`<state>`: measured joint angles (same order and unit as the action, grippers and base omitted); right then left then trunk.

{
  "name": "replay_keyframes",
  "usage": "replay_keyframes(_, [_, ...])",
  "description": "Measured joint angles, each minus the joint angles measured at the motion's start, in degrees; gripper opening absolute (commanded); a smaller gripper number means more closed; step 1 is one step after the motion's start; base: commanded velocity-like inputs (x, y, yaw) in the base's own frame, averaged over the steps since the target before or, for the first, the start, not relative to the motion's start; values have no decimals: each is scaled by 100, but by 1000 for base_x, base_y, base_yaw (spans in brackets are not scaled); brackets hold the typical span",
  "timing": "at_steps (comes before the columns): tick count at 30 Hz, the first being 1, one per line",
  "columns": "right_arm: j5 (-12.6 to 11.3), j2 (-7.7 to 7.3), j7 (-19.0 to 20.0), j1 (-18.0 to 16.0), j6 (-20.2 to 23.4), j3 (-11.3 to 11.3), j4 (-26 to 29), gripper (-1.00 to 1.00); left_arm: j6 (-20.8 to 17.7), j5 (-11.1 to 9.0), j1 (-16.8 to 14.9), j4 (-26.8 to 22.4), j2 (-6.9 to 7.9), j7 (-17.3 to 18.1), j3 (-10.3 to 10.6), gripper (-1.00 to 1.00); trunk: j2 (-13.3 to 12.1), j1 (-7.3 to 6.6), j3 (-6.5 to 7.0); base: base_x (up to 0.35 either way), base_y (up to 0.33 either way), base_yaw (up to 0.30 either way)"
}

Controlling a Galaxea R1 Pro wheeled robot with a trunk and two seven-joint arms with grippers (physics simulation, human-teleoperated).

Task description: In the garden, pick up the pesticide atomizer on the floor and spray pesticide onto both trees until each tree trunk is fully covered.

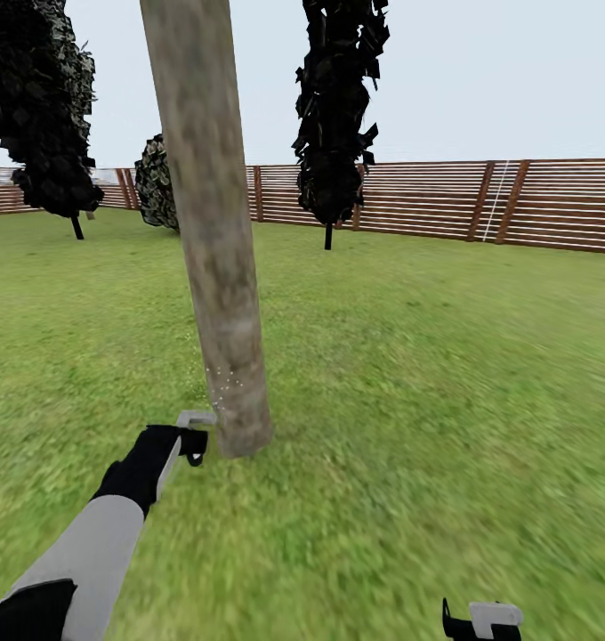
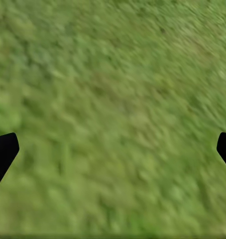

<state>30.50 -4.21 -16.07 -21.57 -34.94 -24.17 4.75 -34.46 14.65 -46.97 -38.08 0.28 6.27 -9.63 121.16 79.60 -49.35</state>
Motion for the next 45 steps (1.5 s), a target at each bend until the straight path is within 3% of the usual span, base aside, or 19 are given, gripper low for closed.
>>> replay_keyframes(2, [0,0,0,0,0,0,0,100,-10,-20,7,-56,221,89,-9,-100,0,0,0,0,0,-5])
replay_keyframes(4, [0,0,0,0,0,0,1,100,-13,-110,12,-90,492,547,-13,-100,0,0,0,0,0,-144])
replay_keyframes(5, [0,0,0,1,0,0,1,100,-16,-153,13,-99,558,755,-9,-100,0,0,0,0,0,-231])
replay_keyframes(9, [0,0,0,1,-1,-1,1,100,-62,-177,-4,-132,497,942,42,-100,0,0,0,0,0,-215])
replay_keyframes(12, [0,0,0,0,0,-1,0,100,-332,-188,-43,-372,134,953,62,-100,0,0,0,0,0,-37])
replay_keyframes(15, [0,0,0,0,0,0,0,100,-592,-129,-61,-738,52,956,58,-100,0,0,0,0,0,-6])
replay_keyframes(18, [0,0,2,0,0,0,0,100,-734,-93,-57,-936,142,965,20,-100,0,0,0,0,0,-1])
replay_keyframes(20, [0,0,2,0,0,0,0,100,-763,-79,-51,-985,501,992,-6,-100,0,0,0,0,0,0])
replay_keyframes(22, [0,0,1,0,0,0,0,100,-780,-165,-42,-995,581,1000,2,-100,0,0,0,-20,0,0])
replay_keyframes(25, [0,0,2,0,0,-1,0,100,-787,-189,-56,-1027,548,993,40,-100,0,3,0,-237,0,0])
replay_keyframes(29, [0,0,1,0,0,-1,0,100,-796,-206,-70,-1314,219,972,56,-100,0,0,0,-73,0,0])
replay_keyframes(31, [0,0,1,0,0,-1,0,100,-851,-171,-71,-1529,157,970,55,-100,0,0,0,-10,0,0])
replay_keyframes(32, [0,0,0,0,0,0,0,100,-1078,-171,-73,-1745,147,971,55,-100,0,0,0,-4,0,0])
replay_keyframes(34, [0,0,1,0,0,0,0,100,-1497,-122,-122,-2001,208,978,33,-100,0,0,0,-1,0,0])
replay_keyframes(38, [0,0,2,0,0,0,0,100,-1632,-119,-211,-2078,411,991,-8,-100,0,0,0,0,0,0])
replay_keyframes(39, [0,0,3,0,0,0,0,100,-1647,-120,-220,-2088,599,1002,-15,-100,0,0,0,0,0,0])
replay_keyframes(40, [0,0,2,0,0,0,0,100,-1651,-130,-198,-2090,663,1010,-1,-100,0,0,0,0,0,0])
replay_keyframes(45, [0,0,-1,0,-1,-1,0,100,-1639,-126,-151,-2069,660,961,54,-100,0,0,0,26,-58,16])
